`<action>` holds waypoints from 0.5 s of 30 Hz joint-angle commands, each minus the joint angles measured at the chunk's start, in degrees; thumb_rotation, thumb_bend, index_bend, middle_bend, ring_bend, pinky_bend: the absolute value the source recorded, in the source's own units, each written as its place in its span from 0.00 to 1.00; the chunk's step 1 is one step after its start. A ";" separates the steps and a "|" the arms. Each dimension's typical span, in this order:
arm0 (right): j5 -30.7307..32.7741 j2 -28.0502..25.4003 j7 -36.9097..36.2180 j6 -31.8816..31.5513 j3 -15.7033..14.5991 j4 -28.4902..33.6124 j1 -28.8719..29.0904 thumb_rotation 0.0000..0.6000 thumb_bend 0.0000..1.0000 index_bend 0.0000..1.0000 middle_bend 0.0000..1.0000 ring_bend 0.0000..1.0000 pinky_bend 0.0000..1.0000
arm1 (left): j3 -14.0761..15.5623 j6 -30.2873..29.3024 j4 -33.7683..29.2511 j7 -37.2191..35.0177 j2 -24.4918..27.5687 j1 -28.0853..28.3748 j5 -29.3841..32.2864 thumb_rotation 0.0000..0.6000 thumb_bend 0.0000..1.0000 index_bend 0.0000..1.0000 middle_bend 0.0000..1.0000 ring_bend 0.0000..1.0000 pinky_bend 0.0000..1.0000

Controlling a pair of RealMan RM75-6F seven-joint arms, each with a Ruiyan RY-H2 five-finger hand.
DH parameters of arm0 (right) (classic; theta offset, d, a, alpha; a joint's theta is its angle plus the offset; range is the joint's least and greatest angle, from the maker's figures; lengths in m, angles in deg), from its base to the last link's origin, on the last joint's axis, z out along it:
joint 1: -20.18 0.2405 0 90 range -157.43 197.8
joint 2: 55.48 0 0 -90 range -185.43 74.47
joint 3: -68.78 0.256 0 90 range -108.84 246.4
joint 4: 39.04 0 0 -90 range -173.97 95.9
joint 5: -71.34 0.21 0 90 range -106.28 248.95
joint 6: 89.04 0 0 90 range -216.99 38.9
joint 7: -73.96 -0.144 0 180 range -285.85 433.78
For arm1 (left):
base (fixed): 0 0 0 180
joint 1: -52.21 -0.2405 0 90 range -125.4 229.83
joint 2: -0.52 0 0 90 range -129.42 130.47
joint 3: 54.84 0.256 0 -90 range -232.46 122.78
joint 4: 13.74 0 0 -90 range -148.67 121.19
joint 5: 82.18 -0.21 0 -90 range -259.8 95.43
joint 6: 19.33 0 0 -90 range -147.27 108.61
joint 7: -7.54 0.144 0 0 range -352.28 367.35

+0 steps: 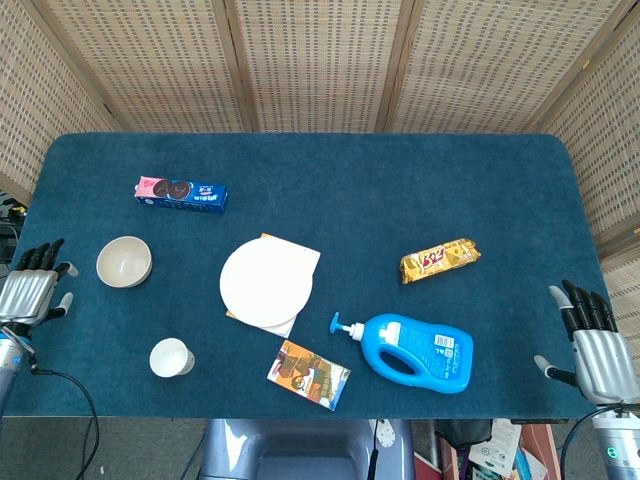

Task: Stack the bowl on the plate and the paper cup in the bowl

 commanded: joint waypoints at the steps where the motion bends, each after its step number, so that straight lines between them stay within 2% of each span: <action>1: 0.13 -0.07 -0.18 -0.07 0.07 0.00 -0.06 1.00 0.14 0.00 0.00 0.00 0.00 | 0.13 1.30 1.73 -0.29 -1.62 0.99 0.46 1.00 0.39 0.37 0.00 0.00 0.07; 15: 0.33 -0.55 -2.33 -0.39 0.30 -0.38 -0.36 1.00 0.14 0.00 0.00 0.00 0.00 | -0.03 1.17 4.22 0.49 -5.53 3.53 -0.34 1.00 0.39 0.37 0.00 0.00 0.07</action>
